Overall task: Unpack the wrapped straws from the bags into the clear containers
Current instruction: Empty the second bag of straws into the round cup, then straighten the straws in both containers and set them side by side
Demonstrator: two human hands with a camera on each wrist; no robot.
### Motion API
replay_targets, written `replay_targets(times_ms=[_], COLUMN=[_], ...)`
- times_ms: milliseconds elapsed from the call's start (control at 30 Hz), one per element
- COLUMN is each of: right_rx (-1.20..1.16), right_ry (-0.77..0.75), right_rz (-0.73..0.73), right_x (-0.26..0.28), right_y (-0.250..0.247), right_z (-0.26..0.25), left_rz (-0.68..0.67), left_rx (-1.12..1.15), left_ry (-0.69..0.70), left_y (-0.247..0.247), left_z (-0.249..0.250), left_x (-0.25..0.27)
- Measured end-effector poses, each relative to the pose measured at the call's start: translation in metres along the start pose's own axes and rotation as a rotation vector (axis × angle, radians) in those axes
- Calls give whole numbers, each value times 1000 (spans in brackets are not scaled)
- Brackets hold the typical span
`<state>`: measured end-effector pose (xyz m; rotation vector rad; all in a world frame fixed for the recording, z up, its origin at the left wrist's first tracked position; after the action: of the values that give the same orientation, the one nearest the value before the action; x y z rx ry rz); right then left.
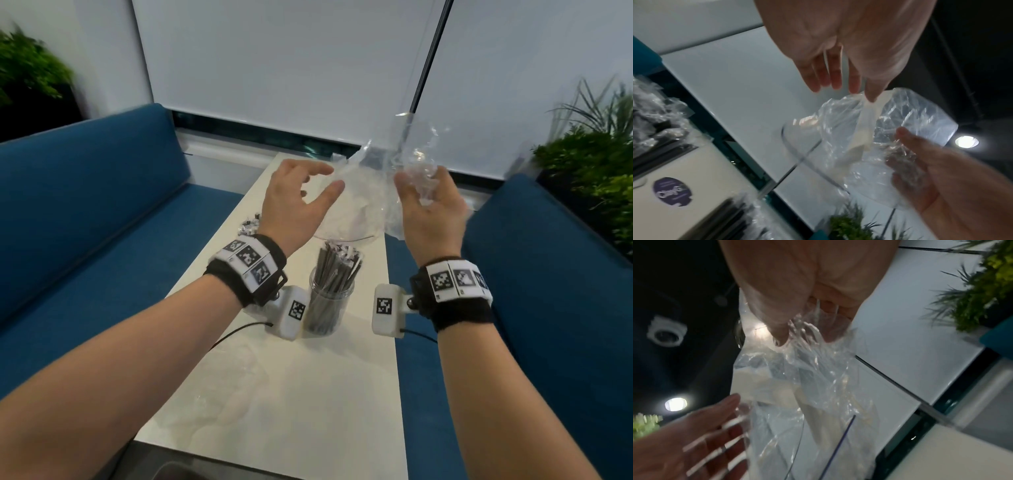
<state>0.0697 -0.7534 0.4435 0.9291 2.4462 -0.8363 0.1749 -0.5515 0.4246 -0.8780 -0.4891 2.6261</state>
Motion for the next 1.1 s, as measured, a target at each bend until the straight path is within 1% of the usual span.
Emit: replay_targets(times_ms=[33,67,100,167,200,233,267,300,367,400,500,567,633,667,700,733,767,833,867,900,967,1033,1100], right_rx=[-96,-214,-355,-681,-794,-825,-790,-693,-453,-339,-21,96,203,261,316,367,396,367,313,251,166,139,139], right_ry=[24,50,73,155,209,272,345,418,543,578,712,815,856,848,823,786,734,615,562,521,477,461,452], right_rz=[27,32,15,-91,-151,-182,-182,-160,-140,-179,-399,-555,-687,-727,-738,-717,-666,-546,-516,-518,-618,-763,-871], right_x=[11,25,41,79,99,120,142,164,206,223,260,275,280,276,268,256,240,202,183,163,129,100,77], right_y=[-5,-7,-6,4,9,13,15,16,19,23,42,54,60,60,57,51,45,33,31,32,45,67,88], right_z=[-3,-2,2,16,27,40,56,74,110,126,177,203,216,218,219,214,207,188,179,172,164,160,159], left_rz=[0,-43,-116,-258,-291,-310,-329,-364,-522,-615,-830,-996,-1135,-1150,-1123,-1064,-990,-836,-775,-730,-703,-732,-770], left_rx=[2,12,13,-43,-66,-73,-72,-78,-144,-197,-392,-507,-596,-620,-630,-627,-612,-521,-461,-403,-327,-311,-313], left_ry=[-15,-45,-69,-68,-46,-38,-53,-94,-199,-233,-291,-351,-417,-432,-429,-404,-358,-259,-227,-219,-280,-375,-443], left_y=[-4,-7,-8,-8,-9,-10,-11,-11,1,11,52,78,91,93,91,86,79,65,60,58,62,74,89], left_z=[2,2,2,-1,-4,-8,-16,-26,-48,-60,-100,-126,-141,-142,-138,-130,-120,-97,-88,-82,-83,-94,-107], left_x=[7,16,27,54,68,82,97,110,137,151,183,199,208,207,203,196,187,164,150,135,104,76,52])
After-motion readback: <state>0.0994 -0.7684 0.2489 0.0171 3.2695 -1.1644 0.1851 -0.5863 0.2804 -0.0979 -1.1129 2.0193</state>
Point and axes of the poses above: each hand's wrist, its own x-axis away from the middle knuckle, its own y-axis out of the palm, z = x × y, the point moved 6 cm from there along -x, towards the middle knuckle, and after that the axes turned 11 degrees about -z, right-handed, at the moved point
